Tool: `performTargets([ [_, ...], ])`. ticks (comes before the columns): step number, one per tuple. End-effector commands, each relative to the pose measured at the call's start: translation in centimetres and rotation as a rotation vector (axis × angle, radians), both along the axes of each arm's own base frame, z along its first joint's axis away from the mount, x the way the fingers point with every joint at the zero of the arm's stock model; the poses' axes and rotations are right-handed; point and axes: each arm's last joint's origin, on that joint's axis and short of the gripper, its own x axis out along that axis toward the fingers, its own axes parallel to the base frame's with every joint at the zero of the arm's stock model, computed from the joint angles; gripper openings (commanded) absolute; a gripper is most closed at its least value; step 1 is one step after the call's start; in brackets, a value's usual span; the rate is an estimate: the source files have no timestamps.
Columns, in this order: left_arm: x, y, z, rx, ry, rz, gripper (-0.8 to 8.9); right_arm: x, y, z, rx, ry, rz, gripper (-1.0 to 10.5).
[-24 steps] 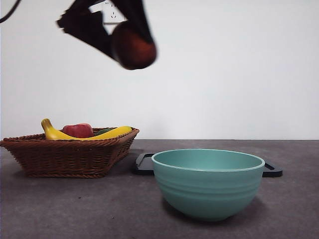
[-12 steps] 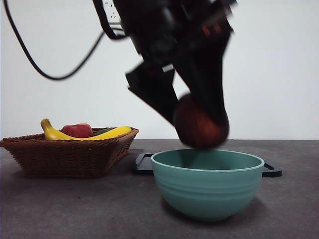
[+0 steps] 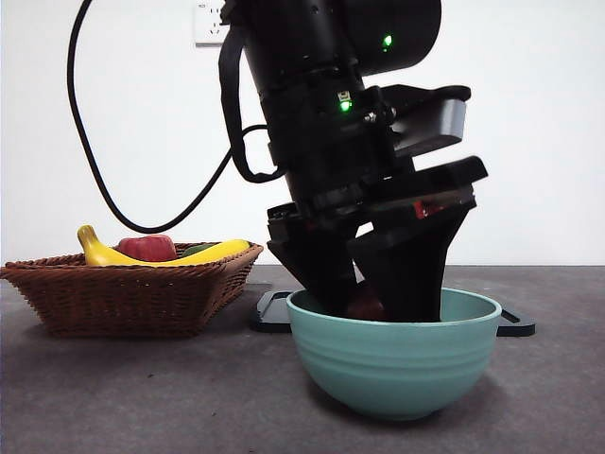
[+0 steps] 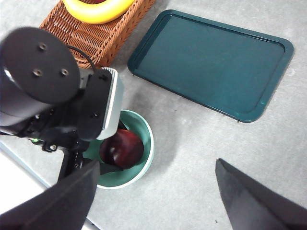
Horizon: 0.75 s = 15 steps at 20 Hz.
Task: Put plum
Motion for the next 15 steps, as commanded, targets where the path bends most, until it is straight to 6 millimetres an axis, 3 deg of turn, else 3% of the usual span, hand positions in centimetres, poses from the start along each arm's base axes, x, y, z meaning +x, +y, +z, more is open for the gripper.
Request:
performTargets([
  [1, -0.2, -0.9, 0.0, -0.011, -0.015, -0.029, 2.82, 0.1, 0.1, 0.5, 0.004, -0.02, 0.009, 3.9],
  [4, -0.2, -1.0, 0.0, -0.015, -0.018, -0.029, 3.8, 0.1, 0.1, 0.5, 0.004, -0.02, 0.009, 3.9],
  [11, -0.2, -1.0, 0.1, -0.016, -0.019, -0.03, 3.84, 0.1, 0.1, 0.5, 0.004, -0.02, 0.009, 3.9],
  [15, 0.1, -1.1, 1.8, -0.03, -0.028, -0.025, 3.84, 0.1, 0.1, 0.5, 0.004, -0.02, 0.009, 3.9],
])
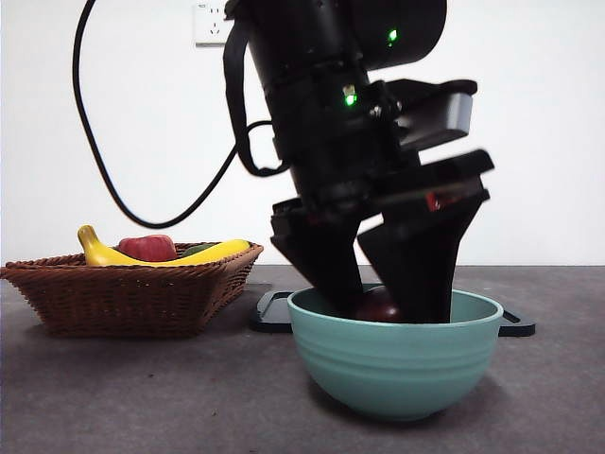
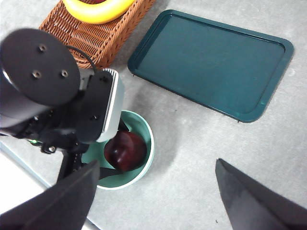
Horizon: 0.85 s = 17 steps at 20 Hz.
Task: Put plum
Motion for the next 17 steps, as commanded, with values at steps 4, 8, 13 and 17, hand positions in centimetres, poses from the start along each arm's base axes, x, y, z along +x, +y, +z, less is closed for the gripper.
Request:
performTargets([
  [4, 1.1, -0.4, 5.2, -0.093, -0.07, 0.019, 3.84, 0.1, 0.1, 0.5, 0.003, -0.02, 0.009, 3.9],
  [8, 2.2, 2.7, 10.7, -0.23, -0.155, 0.121, 3.84, 0.1, 0.1, 0.5, 0.003, -0.019, 0.009, 3.9],
  [13, 2.5, 10.4, 17.5, -0.377, -0.266, 0.315, 3.84, 0.1, 0.1, 0.5, 0.004, -0.019, 0.009, 3.9],
  [17, 0.7, 16.6, 20.7, -0.437, -0.317, 0.421, 3.84, 0.1, 0.1, 0.5, 0.003, -0.019, 0.009, 3.9],
])
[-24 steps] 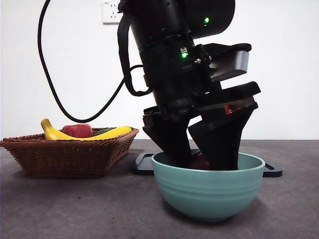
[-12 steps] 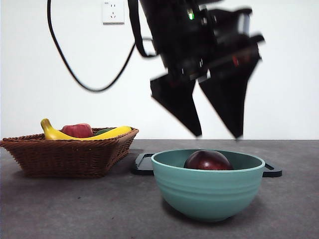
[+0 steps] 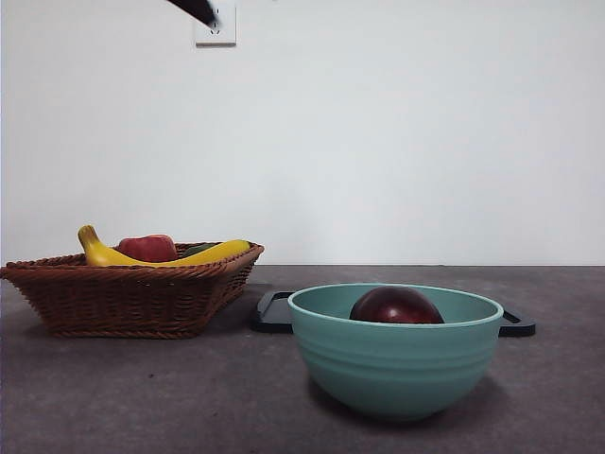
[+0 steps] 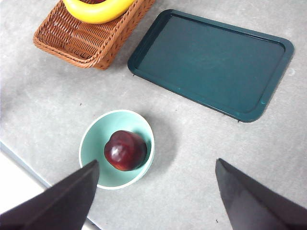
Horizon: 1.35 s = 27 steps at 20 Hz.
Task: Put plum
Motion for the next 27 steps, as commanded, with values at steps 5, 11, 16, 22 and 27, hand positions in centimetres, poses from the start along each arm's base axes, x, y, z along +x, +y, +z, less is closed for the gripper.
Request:
performTargets([
  [5, -4.3, 5.7, -1.4, -0.125, 0.06, -0.011, 3.83, 0.1, 0.1, 0.5, 0.004, -0.019, 0.009, 3.9],
  [11, -7.8, 7.1, -7.5, -0.183, 0.25, -0.136, 3.82, 0.1, 0.1, 0.5, 0.004, -0.019, 0.009, 3.9],
  [16, -8.4, 7.1, -8.8, -0.213, 0.33, -0.2, 3.74, 0.1, 0.1, 0.5, 0.003, -0.017, 0.009, 3.9],
  [22, -8.4, 7.1, -8.8, -0.213, 0.329, -0.201, 3.74, 0.0, 0.1, 0.4, 0.001, 0.001, 0.009, 3.9],
  [27, -8.4, 7.1, -8.8, -0.216, 0.323, -0.202, 3.74, 0.8, 0.8, -1.6, 0.016, 0.124, 0.03, 3.9],
])
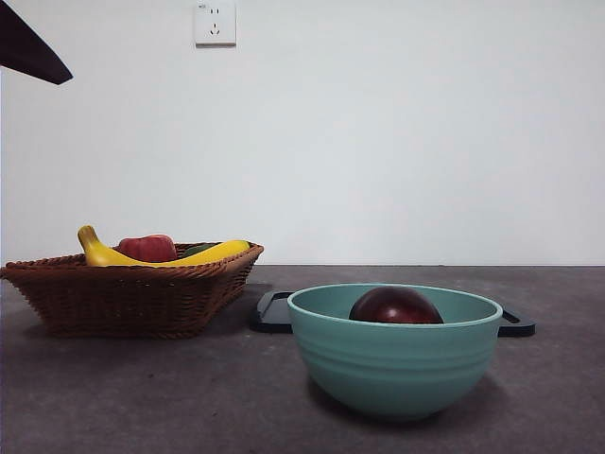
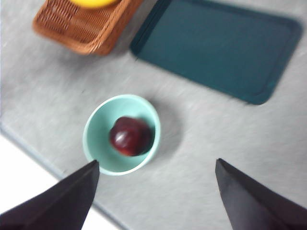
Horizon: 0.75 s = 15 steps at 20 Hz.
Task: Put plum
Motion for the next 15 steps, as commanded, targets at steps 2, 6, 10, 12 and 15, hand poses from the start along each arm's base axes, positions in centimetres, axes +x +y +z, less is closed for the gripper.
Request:
performTargets([
  [2, 0.1, -0.2, 0.4, -0.016, -0.018, -0.007, 3.74, 1.3, 1.3, -2.9, 0.031, 0.087, 0.009, 3.9],
  [6, 0.2, -0.2, 0.4, -0.02, -0.024, -0.007, 3.74, 2.7, 3.4, -7.3, 0.064, 0.135, 0.029, 3.9],
  [10, 0.2, -0.2, 0.4, -0.02, -0.025, -0.007, 3.74, 4.0, 5.3, -10.4, 0.017, 0.163, 0.032, 3.4],
  [12, 0.2, -0.2, 0.4, -0.02, -0.025, -0.007, 3.74, 4.6, 6.2, -11.5, -0.031, 0.166, 0.031, 3.3],
  [15, 0.2, -0.2, 0.4, -0.02, -0.025, -0.006, 3.74, 5.5, 7.4, -12.8, -0.08, 0.162, 0.034, 3.0],
])
